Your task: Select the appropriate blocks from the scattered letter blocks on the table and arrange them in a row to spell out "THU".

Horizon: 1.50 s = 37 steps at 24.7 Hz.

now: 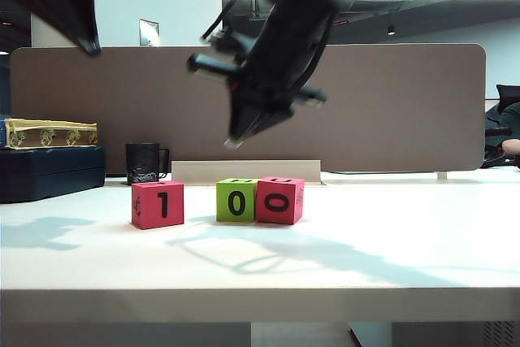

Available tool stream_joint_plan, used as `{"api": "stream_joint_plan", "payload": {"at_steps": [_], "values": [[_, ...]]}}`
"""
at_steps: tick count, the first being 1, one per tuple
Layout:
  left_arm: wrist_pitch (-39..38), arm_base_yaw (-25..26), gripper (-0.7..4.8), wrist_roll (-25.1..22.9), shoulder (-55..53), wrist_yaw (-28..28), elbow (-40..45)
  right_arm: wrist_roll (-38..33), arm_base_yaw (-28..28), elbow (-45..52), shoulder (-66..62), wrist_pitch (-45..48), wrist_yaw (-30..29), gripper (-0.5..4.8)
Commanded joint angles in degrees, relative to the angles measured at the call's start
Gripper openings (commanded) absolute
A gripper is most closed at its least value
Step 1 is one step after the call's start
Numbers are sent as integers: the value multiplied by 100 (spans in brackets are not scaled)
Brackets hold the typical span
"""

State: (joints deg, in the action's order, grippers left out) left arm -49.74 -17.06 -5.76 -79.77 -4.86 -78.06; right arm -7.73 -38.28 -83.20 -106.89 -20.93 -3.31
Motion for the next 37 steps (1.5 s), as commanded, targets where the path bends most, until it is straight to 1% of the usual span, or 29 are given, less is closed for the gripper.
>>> {"api": "stream_joint_plan", "payload": {"at_steps": [1, 3, 5, 6, 8, 9, 13, 15, 17, 19, 22, 24, 26, 27, 28, 31, 32, 35, 37], "values": [[105, 7, 102, -28, -295, 13, -17, 109, 254, -186, 317, -400, 79, 0], [166, 7, 105, -28, -496, 13, -17, 120, 415, -251, 476, -680, 68, 5], [238, 7, 127, -28, -636, -24, -17, 160, 535, -321, 612, -1027, 0, 11], [341, 7, 126, -31, -758, -142, -17, 330, 621, -389, 787, -1462, -96, 10], [457, 7, 126, -48, -848, -249, -17, 533, 621, -391, 1003, -1784, -87, 7], [542, 7, 126, -66, -887, -310, -17, 608, 621, -391, 1115, -1902, -90, -4], [839, 7, 126, -136, -1058, -319, -20, 651, 605, -391, 1569, -2199, -306, -5], [887, 7, 126, -157, -1143, -446, -20, 647, 605, -391, 1810, -2308, -455, -5], [903, 7, 130, -175, -1231, -608, -20, 647, 601, -391, 2052, -2420, -450, -5], [935, 7, 182, -186, -1366, -787, -20, 645, 533, -389, 2354, -2568, -470, -5], [973, 7, 257, -293, -1515, -820, -20, 645, 529, -389, 2603, -2745, -608, -5], [984, 7, 268, -407, -1617, -824, -20, 643, 505, -389, 2721, -2859, -693, -5], [970, 7, 328, -525, -1742, -826, -20, 638, 466, -389, 2824, -2983, -693, -5], [940, 7, 387, -682, -1867, -824, -20, 638, 407, -387, 2892, -3077, -695, -5], [909, 7, 406, -817, -1971, -822, -20, 638, 323, -387, 2905, -3126, -693, -5], [870, 7, 409, -1012, -2120, -789, -20, 640, 251, -382, 2898, -3165, -686, -5], [874, 7, 412, -1187, -2179, -713, -20, 640, 210, -382, 2898, -3156, -688, -5], [968, 7, 479, -1386, -2247, -376, -22, 634, 103, -382, 2898, -3154, -688, -5], [1058, 7, 479, -1399, -2282, -348, -28, 632, 79, -382, 2898, -3154, -688, -5]]}}
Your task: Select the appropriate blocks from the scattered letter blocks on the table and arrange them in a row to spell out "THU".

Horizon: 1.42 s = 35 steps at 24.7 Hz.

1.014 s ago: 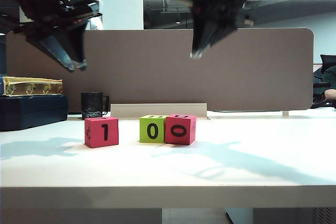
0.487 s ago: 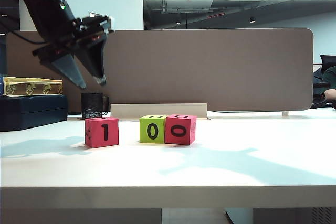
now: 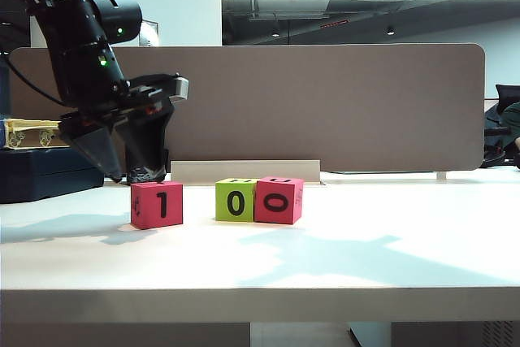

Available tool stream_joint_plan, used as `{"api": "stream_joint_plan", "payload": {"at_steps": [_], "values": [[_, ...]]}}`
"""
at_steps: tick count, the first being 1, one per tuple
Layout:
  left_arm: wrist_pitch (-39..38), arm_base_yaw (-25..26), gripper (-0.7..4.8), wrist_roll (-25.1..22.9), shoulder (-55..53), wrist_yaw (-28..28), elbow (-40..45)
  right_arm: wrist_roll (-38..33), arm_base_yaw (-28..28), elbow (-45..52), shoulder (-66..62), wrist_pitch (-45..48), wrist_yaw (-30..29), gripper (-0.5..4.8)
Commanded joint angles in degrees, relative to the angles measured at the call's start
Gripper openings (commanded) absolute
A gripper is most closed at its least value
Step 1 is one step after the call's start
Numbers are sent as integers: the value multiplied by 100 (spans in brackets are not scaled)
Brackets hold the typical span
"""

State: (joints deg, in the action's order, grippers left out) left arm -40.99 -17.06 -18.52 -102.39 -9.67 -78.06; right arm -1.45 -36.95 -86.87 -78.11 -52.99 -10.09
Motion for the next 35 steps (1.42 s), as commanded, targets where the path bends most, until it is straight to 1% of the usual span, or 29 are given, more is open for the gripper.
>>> {"api": "stream_joint_plan", "payload": {"at_steps": [1, 6, 10, 11, 13, 15, 18, 22, 25, 28, 29, 31, 32, 33, 34, 35], "values": [[254, 7, 479, -122, -33, 136, -31, 4, -57, -15, 20, 50, -11, -5], [544, 7, 479, -120, -179, 131, -35, -2, -57, -15, 17, 48, -11, -5], [549, 7, 479, -120, -437, 133, -66, 0, -57, -15, 17, 55, -7, -5], [557, 7, 470, -120, -468, 131, -66, 0, -57, -15, 17, 55, -4, -5], [601, 7, 357, -98, -518, 129, -66, 0, -57, -15, 17, 57, 11, -5], [605, 7, 335, -96, -518, 129, -66, 0, -57, -15, 17, 57, 9, -5], [638, 7, 335, 24, -518, 101, -66, 2, -57, -15, 17, 81, 9, -5], [640, 7, 335, 177, -518, -369, -66, 2, -55, -15, 17, 96, 13, -5], [634, 7, 335, 295, -518, -610, -66, 2, -55, -15, 13, 96, 22, -5], [629, 7, 335, 398, -518, -612, -66, 4, -57, -11, 13, 94, 258, -5], [629, 4, 335, 402, -518, -610, -63, 4, -55, -11, 13, 94, 262, -5], [664, 4, 334, 579, -518, -605, -66, 4, -55, -11, 15, 96, 260, -5], [726, 4, 321, 776, -518, -612, -63, 4, -55, -11, 13, 96, 260, -5], [807, 2, 286, 927, -518, -608, -66, 4, -55, -11, 13, 96, 262, -5], [852, 2, 270, 992, -518, -608, -66, 4, -55, -11, 13, 96, 260, -5], [896, 2, 268, 1064, -518, -610, -66, 4, -55, -11, 13, 96, 260, -5]]}}
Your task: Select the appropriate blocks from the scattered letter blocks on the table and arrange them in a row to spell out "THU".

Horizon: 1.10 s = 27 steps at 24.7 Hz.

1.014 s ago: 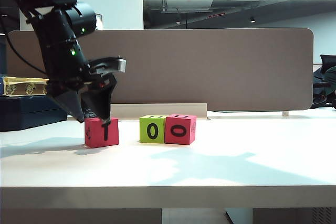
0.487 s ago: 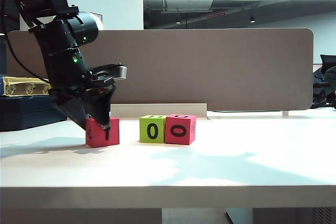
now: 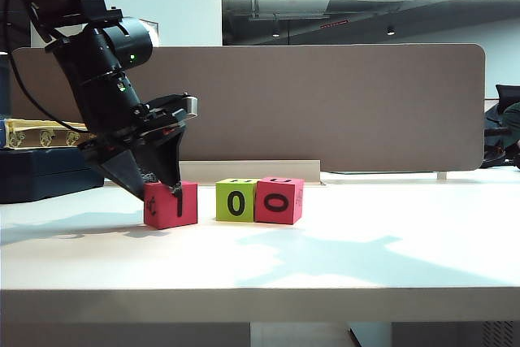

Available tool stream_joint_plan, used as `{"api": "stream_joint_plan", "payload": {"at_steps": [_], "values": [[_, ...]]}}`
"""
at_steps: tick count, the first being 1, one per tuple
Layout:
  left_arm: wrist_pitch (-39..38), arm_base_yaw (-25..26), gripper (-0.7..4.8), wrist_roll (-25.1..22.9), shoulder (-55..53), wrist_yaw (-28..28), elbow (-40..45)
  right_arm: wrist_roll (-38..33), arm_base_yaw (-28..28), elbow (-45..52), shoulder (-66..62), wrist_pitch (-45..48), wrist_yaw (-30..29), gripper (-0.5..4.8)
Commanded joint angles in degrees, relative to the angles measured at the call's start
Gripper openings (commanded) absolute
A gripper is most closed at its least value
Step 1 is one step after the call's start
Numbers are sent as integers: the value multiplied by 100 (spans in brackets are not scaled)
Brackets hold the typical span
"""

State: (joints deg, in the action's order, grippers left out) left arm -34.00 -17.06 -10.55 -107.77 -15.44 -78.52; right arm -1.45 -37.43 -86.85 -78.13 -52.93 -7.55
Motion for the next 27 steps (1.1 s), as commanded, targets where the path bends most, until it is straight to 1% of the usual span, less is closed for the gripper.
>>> {"api": "stream_joint_plan", "payload": {"at_steps": [1, 6, 11, 13, 16, 18, 20, 25, 27], "values": [[247, 0, 268, 315, 20, -37, -20, 4, -7, -13, 17, 87, 9, -5], [334, -72, 273, 354, 20, -44, -20, 7, -7, -13, 15, 90, 13, -5], [531, -192, 273, 555, 17, 20, -20, 24, -7, -13, 15, 87, 15, -5], [704, -302, 273, 654, 17, 160, -20, 22, -7, -13, 15, 85, 15, -5], [892, -461, 272, 651, 17, 754, -20, 22, -7, -13, 17, 61, 15, -5], [894, -461, 268, 675, 17, 804, -20, 22, -7, -13, 17, 52, 15, -5], [874, -459, 268, 850, 17, 949, -20, 22, -7, -13, 15, 46, 15, -5], [1056, -490, 267, 979, -33, 944, -20, 22, -7, -13, 15, 48, 13, -5], [1165, -490, 267, 1143, -142, 922, -22, 22, -7, -13, 17, 46, 13, -5]]}}
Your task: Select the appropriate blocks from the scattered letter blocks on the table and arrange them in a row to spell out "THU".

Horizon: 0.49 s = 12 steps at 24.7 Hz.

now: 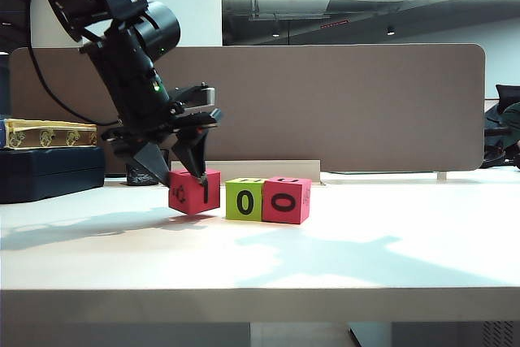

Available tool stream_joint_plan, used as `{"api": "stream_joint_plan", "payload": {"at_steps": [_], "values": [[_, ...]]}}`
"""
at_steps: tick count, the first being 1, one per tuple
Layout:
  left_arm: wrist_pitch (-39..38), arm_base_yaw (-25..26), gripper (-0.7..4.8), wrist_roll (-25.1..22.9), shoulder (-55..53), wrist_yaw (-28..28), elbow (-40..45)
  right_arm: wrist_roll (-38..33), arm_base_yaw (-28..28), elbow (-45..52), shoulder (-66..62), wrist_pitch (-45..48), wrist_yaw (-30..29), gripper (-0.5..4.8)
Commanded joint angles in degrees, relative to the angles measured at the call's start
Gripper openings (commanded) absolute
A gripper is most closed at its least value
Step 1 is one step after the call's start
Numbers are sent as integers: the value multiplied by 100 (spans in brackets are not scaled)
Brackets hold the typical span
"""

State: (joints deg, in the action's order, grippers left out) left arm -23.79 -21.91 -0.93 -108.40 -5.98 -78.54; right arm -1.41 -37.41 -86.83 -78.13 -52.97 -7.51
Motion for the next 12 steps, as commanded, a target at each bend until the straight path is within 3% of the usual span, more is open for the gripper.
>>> {"api": "stream_joint_plan", "payload": {"at_steps": [1, 8, 12], "values": [[201, -4, 267, 258, -146, -26, -22, 17, -9, -15, 17, 50, 9, -5], [356, -9, 268, 461, -264, -136, -107, 20, -9, -15, 15, 55, 11, -5], [129, -9, 291, 553, -264, -577, -387, 20, -9, -15, 15, 52, 9, -5]]}}
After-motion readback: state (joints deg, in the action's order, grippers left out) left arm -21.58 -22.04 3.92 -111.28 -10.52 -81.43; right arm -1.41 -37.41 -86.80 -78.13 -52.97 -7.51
